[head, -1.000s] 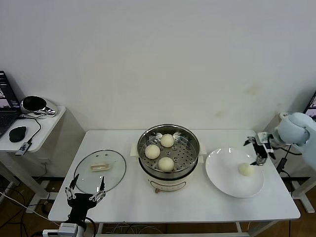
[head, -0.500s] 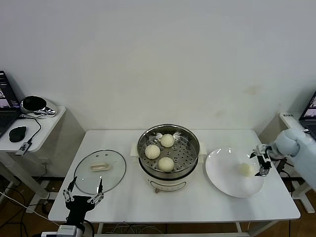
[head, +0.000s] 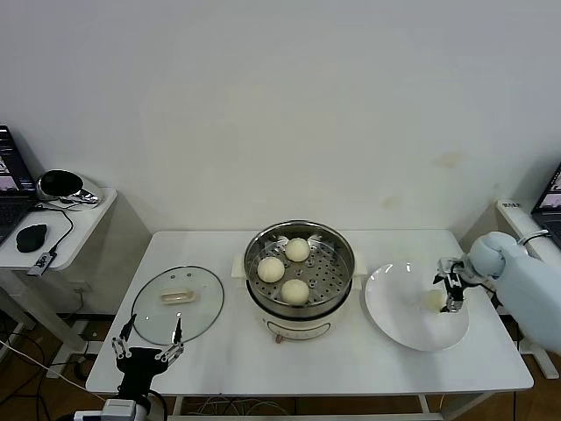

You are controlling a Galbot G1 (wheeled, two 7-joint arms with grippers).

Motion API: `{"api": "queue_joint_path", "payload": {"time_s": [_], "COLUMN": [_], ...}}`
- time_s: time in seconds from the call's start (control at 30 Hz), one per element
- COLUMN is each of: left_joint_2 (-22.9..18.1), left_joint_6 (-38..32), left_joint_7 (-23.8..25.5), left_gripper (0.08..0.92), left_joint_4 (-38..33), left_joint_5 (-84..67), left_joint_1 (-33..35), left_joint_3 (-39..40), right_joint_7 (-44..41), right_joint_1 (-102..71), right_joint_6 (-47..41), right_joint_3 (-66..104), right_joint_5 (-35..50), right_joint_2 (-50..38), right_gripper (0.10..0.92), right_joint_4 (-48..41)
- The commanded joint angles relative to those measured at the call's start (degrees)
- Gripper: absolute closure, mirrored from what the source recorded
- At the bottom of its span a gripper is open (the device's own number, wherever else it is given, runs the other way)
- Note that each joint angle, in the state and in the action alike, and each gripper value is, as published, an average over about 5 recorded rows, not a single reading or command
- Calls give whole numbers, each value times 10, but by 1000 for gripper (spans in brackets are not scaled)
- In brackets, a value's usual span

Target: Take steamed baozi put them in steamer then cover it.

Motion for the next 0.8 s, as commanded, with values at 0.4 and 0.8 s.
{"api": "queue_joint_path", "payload": {"time_s": [0.4, 0.8], "left_joint_2": [-1, 0], "left_joint_6": [-1, 0], "left_joint_7": [0, 0], "left_gripper": [177, 177], "left_joint_4": [-4, -5], "left_joint_5": [0, 1], "left_joint_1": [3, -3], "left_joint_3": [-3, 5], "right_joint_7": [-23, -42], "right_joint_1": [32, 229], "right_joint_6": [-19, -102], "right_joint_3": [-23, -188], "right_joint_5": [26, 188], "right_joint_2": [-16, -119], "right_gripper": [447, 465], "right_joint_4": [16, 198]}}
